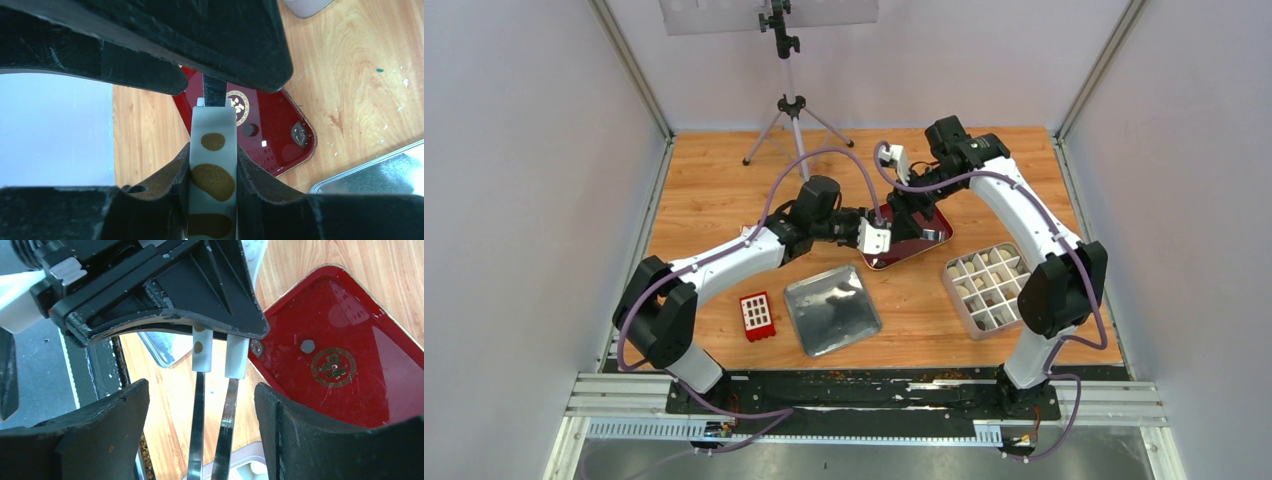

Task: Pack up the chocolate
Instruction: Adjust the clamp.

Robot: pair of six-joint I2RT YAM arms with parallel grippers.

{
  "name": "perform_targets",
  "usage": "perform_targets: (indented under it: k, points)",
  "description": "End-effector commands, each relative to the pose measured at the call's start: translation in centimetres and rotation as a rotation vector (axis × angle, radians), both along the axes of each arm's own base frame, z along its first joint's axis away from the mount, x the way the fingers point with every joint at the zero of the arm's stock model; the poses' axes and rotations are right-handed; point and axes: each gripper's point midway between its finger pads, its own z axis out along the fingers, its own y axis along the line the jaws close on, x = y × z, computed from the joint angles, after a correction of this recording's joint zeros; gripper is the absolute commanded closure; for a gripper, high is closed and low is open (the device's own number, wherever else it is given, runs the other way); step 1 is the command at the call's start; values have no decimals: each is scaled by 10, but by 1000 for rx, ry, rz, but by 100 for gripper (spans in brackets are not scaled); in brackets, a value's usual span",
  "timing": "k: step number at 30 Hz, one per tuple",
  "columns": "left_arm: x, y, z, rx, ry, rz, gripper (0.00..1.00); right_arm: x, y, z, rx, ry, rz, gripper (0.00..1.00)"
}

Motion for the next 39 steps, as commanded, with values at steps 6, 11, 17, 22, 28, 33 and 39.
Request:
perform_targets:
  k: [6, 11, 17, 22, 28, 33, 39]
  points:
    - [7, -13, 43, -158, 2, 14, 77, 11, -12, -22, -30, 51, -27, 30]
    - [11, -12, 42, -165, -20, 29, 75, 7, -8, -21, 11, 130, -39, 43]
    - [15, -10, 34, -147, -22, 47, 72, 10, -5, -11, 71, 165, -56, 68]
    - [16, -12, 33, -145, -20, 49, 79, 9, -2, 0, 119, 192, -77, 37]
    - [19, -14, 34, -143, -52, 43, 84, 14, -3, -2, 151, 300, -157, 38]
    - [20, -16, 34, -137, -59, 33, 84, 15, -1, -2, 171, 335, -175, 47]
    - [22, -20, 34, -144, -51, 36, 85, 18, 0, -1, 177, 340, -186, 47]
